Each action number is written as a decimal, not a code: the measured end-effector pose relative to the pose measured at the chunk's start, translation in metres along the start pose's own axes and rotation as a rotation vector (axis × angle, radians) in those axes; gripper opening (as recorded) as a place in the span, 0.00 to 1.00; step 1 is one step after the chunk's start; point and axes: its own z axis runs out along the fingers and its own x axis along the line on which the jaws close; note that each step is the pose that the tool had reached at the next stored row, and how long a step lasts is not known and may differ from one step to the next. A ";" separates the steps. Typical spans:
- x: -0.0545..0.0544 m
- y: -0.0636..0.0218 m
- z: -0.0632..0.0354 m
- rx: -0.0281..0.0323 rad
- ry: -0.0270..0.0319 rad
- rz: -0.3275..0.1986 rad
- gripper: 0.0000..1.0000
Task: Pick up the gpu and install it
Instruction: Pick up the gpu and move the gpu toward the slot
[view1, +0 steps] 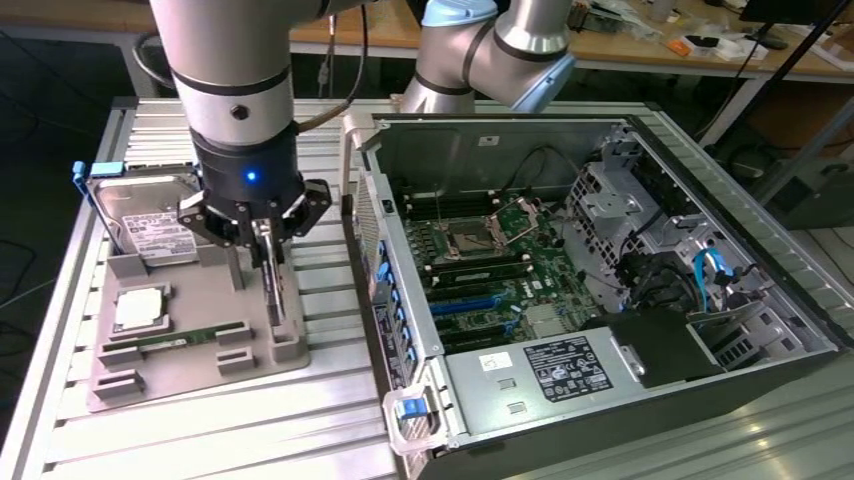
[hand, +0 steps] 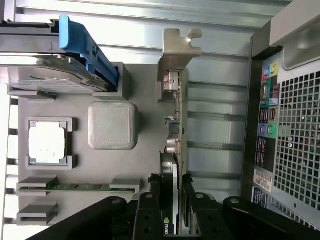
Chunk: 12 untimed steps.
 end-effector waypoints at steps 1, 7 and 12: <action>0.000 0.0001 -0.0027 0.0000 -0.0001 0.000 0.27; 0.000 0.0008 -0.0183 -0.0001 -0.0001 0.000 0.27; -0.001 0.0014 -0.0319 -0.0001 -0.0002 0.000 0.27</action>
